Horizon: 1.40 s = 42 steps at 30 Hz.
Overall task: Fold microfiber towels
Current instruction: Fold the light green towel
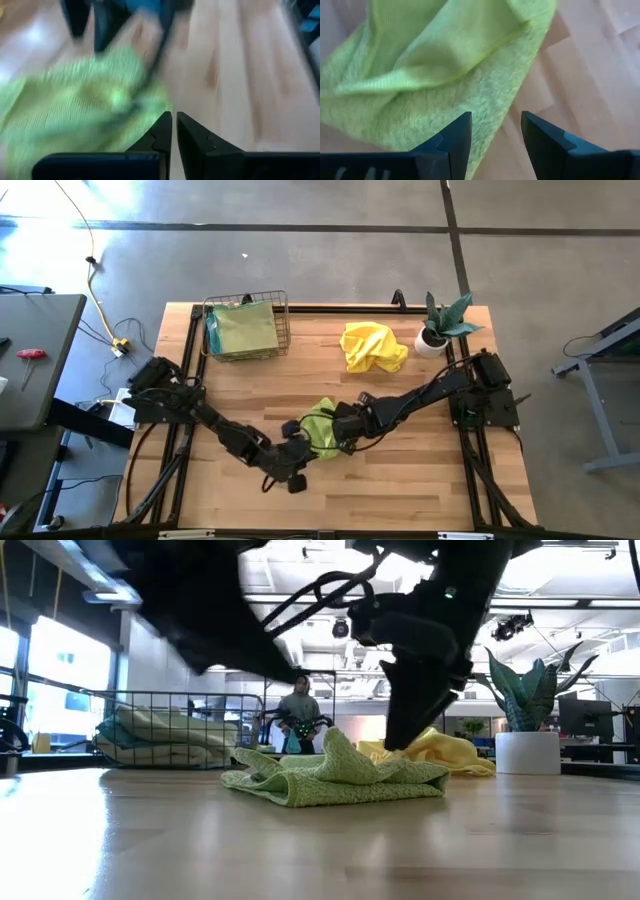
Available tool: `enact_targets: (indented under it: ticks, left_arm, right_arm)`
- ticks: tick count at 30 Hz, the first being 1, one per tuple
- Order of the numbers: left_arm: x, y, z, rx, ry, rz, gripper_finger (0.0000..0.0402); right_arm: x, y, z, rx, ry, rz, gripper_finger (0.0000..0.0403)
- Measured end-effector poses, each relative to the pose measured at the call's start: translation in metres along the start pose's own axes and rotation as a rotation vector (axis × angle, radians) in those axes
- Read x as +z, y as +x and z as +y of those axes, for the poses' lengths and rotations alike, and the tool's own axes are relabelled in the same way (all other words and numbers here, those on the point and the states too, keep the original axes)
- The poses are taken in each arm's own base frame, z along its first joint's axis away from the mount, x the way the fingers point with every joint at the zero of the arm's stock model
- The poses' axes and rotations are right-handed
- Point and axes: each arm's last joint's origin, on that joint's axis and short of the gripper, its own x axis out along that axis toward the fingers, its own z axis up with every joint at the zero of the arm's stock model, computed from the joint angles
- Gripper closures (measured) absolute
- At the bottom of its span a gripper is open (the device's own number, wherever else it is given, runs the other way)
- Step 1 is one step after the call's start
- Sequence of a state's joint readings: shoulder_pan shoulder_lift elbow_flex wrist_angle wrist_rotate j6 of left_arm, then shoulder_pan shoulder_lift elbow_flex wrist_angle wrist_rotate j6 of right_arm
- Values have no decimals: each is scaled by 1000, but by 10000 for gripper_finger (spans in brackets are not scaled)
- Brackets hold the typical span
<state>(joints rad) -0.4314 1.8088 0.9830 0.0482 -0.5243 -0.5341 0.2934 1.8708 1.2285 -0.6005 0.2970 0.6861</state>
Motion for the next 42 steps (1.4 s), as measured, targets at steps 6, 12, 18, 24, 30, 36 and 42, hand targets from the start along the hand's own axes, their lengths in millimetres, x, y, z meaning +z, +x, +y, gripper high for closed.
enact_targets:
  ticks: [6,12,18,24,30,36,42]
  left_arm:
    - [6,26,16,7,23,-22,383]
    - [17,35,36,109,78,-71,383]
    - [26,46,59,124,63,-54,383]
    - [30,51,72,109,52,-31,383]
    - [25,60,77,117,44,-12,383]
    - [8,78,77,133,42,18,383]
    - [5,79,78,134,50,45,383]
  right_arm:
    - [-16,8,16,-37,-84,-2,237]
    - [-23,18,21,-105,-134,-28,237]
    - [-26,26,22,-118,-140,-19,237]
    - [-25,27,22,-121,-136,-23,237]
    - [-22,29,20,-134,-126,-38,237]
    - [-20,30,18,-139,-123,-39,237]
    - [-20,30,16,-148,-122,-39,237]
